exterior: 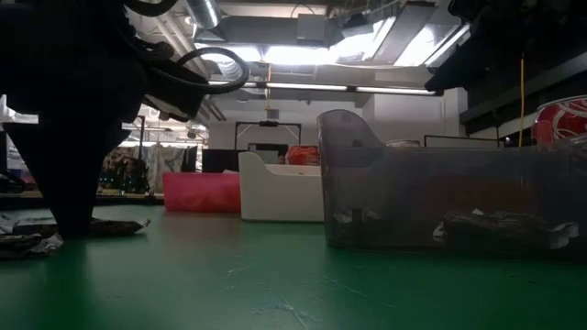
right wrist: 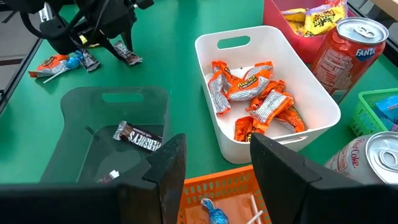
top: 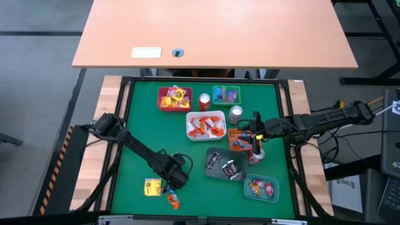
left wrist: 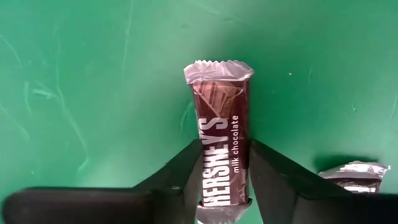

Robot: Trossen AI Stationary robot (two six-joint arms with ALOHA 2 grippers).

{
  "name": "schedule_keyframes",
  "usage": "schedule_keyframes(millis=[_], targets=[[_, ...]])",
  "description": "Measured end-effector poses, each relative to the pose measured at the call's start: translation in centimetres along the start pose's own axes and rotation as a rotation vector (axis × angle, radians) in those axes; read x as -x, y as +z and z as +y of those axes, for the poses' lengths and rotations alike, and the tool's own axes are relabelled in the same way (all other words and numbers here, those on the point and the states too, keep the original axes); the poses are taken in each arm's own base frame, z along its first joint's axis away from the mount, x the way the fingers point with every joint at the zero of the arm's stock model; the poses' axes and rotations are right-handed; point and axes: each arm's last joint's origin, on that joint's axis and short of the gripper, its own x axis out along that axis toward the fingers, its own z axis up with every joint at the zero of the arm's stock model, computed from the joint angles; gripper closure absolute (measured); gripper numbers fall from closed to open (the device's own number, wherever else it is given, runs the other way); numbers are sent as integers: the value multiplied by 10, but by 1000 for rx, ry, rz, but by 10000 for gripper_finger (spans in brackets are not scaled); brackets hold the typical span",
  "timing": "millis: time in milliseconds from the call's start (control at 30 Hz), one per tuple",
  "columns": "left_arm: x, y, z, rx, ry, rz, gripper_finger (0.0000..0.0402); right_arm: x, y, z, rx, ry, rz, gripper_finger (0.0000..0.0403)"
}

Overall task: Sort candy
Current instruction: Put the brown chocolate bar into the black bin

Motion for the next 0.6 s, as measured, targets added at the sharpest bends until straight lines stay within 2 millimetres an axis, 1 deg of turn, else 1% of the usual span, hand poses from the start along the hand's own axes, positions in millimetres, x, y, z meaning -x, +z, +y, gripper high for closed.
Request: schedule_keyframes(millis=[100, 167, 267, 333, 433, 600], targets=[[0, 0, 0, 0, 3, -3, 318, 0, 0, 0, 0, 0, 0, 224], [1, 0, 0, 0, 0, -5, 334, 0, 0, 0, 0, 0, 0, 224], [4, 1, -1, -2, 2, -5, 343, 0, 0, 0, 0, 0, -1, 224], [8, 4, -5, -39, -6, -16, 344, 0, 0, 0, 0, 0, -2, 224], [22, 13, -13, -113, -48, -46, 347, 0, 1, 0, -3, 1, -13, 224], [54, 34, -26, -246, -147, -126, 352, -2, 11, 3, -24, 18, -110, 224]])
